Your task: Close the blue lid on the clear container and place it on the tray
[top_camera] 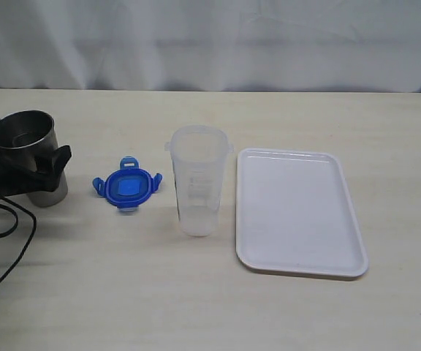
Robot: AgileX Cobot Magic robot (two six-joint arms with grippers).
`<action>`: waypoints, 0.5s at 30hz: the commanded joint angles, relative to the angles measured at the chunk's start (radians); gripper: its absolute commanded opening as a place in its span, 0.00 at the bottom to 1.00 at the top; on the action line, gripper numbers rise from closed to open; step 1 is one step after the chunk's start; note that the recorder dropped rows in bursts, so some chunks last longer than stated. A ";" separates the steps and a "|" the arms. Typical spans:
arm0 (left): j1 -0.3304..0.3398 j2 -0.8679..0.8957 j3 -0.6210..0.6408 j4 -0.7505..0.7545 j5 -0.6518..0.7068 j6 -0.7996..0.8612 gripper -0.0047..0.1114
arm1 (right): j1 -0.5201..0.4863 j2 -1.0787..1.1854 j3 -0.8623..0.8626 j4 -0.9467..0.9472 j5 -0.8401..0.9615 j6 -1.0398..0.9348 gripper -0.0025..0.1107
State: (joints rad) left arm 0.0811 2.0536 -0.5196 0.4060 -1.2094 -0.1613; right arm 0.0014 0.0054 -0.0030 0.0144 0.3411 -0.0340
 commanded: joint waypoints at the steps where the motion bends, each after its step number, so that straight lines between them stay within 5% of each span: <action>1: -0.001 0.002 -0.004 0.001 -0.012 0.003 0.94 | 0.001 -0.005 0.003 0.004 0.002 0.005 0.06; 15: -0.001 0.002 -0.005 0.001 -0.012 0.001 0.93 | 0.001 -0.005 0.003 0.004 0.002 0.005 0.06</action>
State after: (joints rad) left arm 0.0811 2.0536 -0.5196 0.4060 -1.2094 -0.1609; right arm 0.0014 0.0054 -0.0030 0.0144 0.3411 -0.0340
